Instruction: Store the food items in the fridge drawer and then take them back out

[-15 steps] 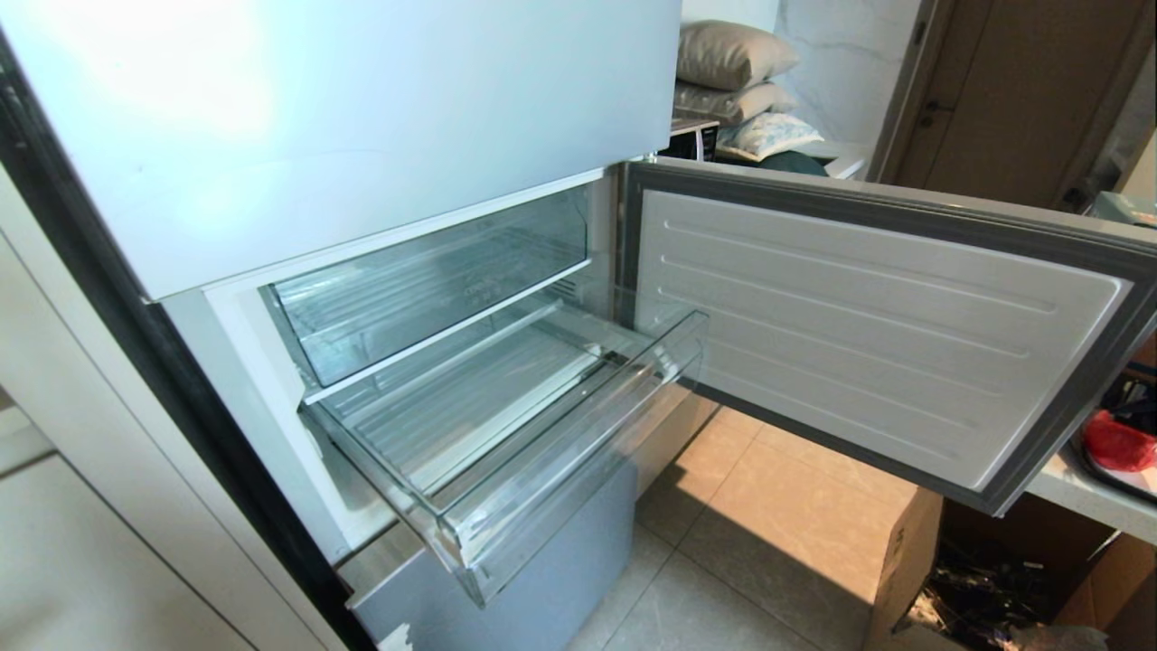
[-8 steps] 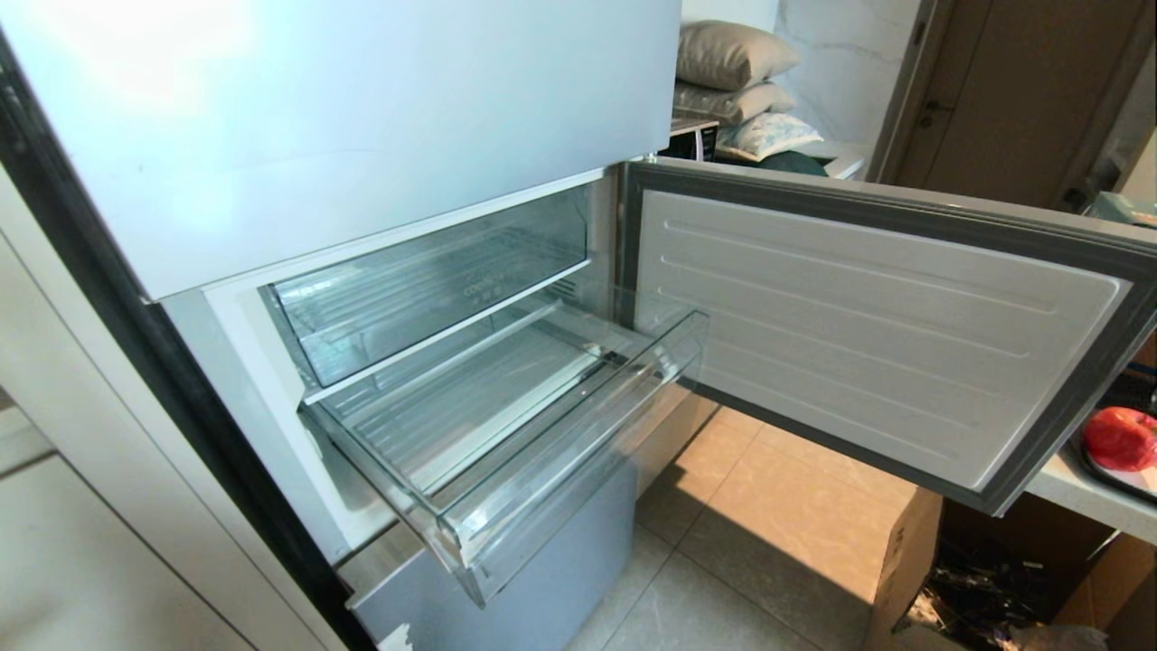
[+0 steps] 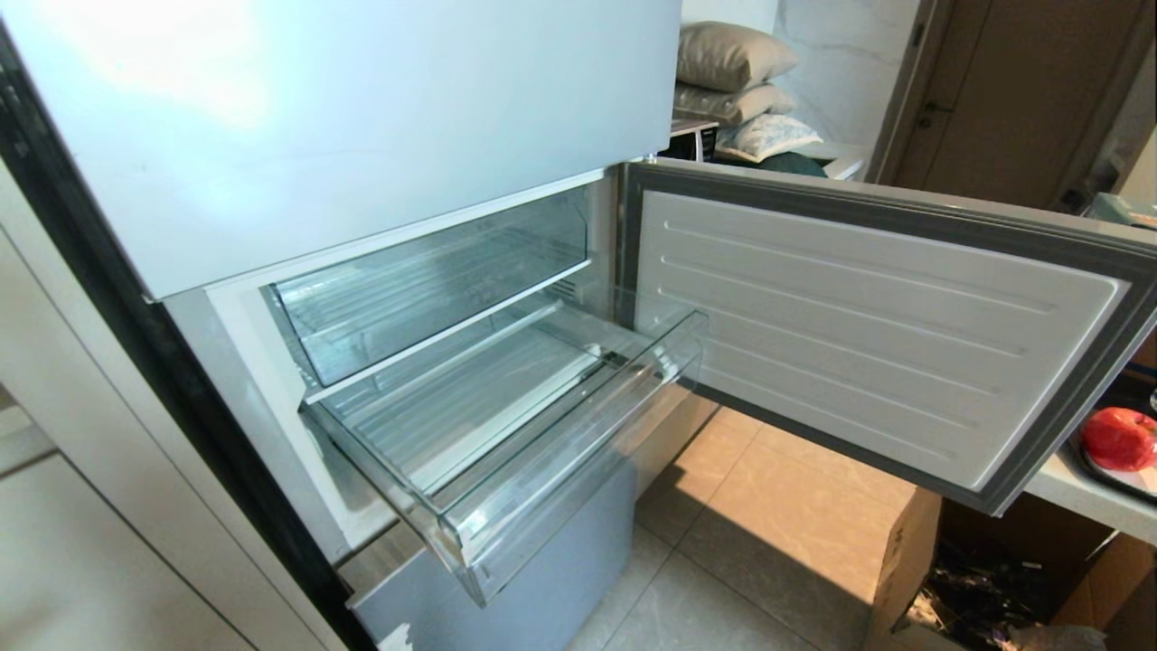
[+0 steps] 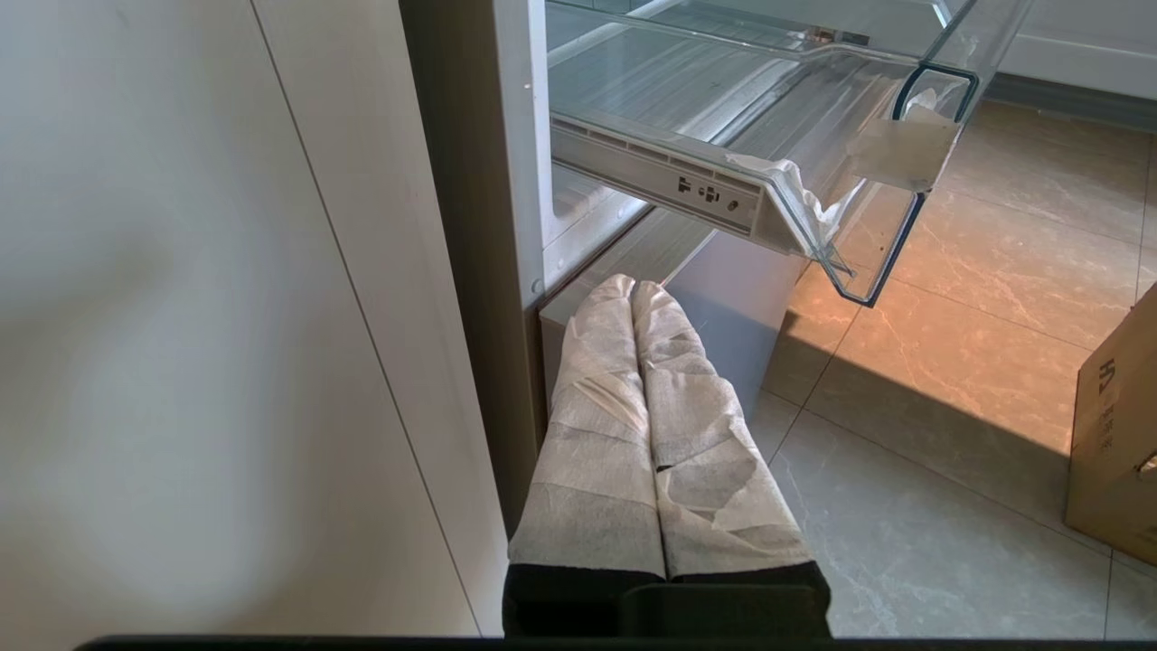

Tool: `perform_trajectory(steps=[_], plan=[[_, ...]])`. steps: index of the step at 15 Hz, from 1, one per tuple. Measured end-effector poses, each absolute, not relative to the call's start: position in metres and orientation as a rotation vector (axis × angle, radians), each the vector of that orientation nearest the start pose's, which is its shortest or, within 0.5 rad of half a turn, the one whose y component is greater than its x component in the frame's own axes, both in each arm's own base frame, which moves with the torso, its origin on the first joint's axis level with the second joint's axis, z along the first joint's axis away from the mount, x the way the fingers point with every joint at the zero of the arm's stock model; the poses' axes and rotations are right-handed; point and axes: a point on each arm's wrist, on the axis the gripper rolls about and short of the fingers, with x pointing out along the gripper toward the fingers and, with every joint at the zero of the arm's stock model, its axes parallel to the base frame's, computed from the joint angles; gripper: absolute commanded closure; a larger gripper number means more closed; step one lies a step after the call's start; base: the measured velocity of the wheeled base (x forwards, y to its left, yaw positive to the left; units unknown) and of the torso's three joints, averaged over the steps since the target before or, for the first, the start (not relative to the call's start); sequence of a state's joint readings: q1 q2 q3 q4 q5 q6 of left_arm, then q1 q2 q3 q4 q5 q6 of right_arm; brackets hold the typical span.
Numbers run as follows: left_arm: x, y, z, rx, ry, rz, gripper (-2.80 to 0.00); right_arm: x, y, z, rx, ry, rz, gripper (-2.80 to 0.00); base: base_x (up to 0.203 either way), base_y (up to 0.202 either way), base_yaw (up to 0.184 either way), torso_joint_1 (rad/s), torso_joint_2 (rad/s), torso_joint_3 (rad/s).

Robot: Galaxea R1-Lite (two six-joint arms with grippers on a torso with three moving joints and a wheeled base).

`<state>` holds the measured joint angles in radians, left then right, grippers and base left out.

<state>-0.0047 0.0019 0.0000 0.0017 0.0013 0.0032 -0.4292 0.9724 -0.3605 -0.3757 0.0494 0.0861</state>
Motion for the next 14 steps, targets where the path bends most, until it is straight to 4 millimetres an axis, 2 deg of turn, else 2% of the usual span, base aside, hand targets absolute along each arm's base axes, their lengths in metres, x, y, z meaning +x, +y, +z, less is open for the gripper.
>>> perform_trajectory(steps=[1,3,5,7,10,14], plan=[[-0.023,0.000,0.075,0.003,0.004,-0.003,0.00,0.087,-0.029,0.175,0.110,0.202,-0.287,0.00,0.000,0.000,0.000,0.000,0.00,0.000],[-0.023,0.000,0.075,0.003,0.004,-0.003,0.00,0.049,-0.008,0.146,0.030,0.194,-0.118,0.00,0.000,0.000,0.000,0.000,0.00,0.000],[-0.023,0.000,0.075,0.003,0.004,-0.003,0.00,0.019,0.000,0.117,-0.059,0.195,-0.028,0.00,0.000,0.000,0.000,0.000,0.00,0.000],[-0.023,0.000,0.075,0.003,0.004,-0.003,0.00,-0.001,0.001,0.095,-0.110,0.177,0.011,0.00,0.000,0.000,0.000,0.000,0.00,0.000],[-0.023,0.000,0.075,0.003,0.004,-0.003,0.00,-0.017,0.001,0.080,-0.119,0.066,0.028,0.00,0.000,0.000,0.000,0.000,0.00,0.000],[-0.023,0.000,0.075,0.003,0.004,-0.004,0.00,-0.022,0.001,0.076,-0.107,0.009,0.032,0.00,0.000,0.000,0.000,0.000,0.00,0.000]])
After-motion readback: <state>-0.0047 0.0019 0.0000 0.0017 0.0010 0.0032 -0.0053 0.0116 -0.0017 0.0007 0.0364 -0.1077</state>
